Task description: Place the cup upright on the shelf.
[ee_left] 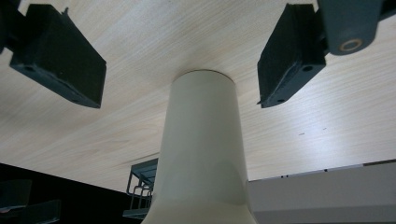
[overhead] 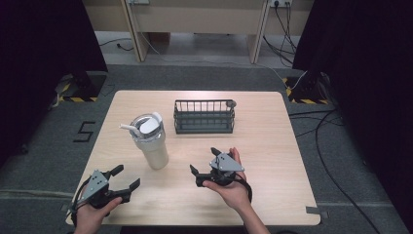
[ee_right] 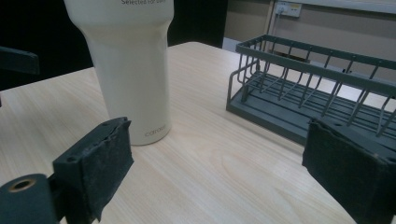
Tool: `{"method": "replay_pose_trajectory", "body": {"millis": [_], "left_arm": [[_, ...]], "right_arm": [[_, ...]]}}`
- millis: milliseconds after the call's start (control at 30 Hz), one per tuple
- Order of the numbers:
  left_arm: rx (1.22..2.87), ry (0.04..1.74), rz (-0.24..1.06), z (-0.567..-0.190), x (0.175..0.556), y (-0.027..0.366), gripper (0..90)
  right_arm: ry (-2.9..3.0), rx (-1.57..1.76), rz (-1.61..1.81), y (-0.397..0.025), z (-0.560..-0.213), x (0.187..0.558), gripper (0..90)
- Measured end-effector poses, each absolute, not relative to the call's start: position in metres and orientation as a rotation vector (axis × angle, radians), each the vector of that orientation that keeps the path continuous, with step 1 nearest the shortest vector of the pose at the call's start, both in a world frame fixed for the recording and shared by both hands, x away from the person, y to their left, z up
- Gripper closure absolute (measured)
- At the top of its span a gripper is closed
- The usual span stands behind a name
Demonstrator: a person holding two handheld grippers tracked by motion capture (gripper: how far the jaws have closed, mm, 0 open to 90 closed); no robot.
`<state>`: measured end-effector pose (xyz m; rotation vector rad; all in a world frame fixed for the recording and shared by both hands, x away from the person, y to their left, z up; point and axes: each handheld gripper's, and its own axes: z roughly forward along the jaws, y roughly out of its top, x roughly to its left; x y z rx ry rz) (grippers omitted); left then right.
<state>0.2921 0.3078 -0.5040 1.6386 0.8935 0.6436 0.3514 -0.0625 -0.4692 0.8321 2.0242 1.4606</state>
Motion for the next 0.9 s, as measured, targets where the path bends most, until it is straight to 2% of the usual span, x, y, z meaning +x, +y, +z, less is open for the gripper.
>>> {"method": "replay_pose_trajectory", "body": {"millis": [167,900], "left_arm": [[1.641,0.893,0.643,-0.504,0.292,0.308,14.8],[1.64,0.895,0.643,-0.503,0.292,0.309,14.8]], "right_arm": [[2.038,0.829,1.46,-0.054,-0.468,0.358,4.5],[2.067,0.811,1.502,-0.013,-0.465,0.38,4.0]]}}
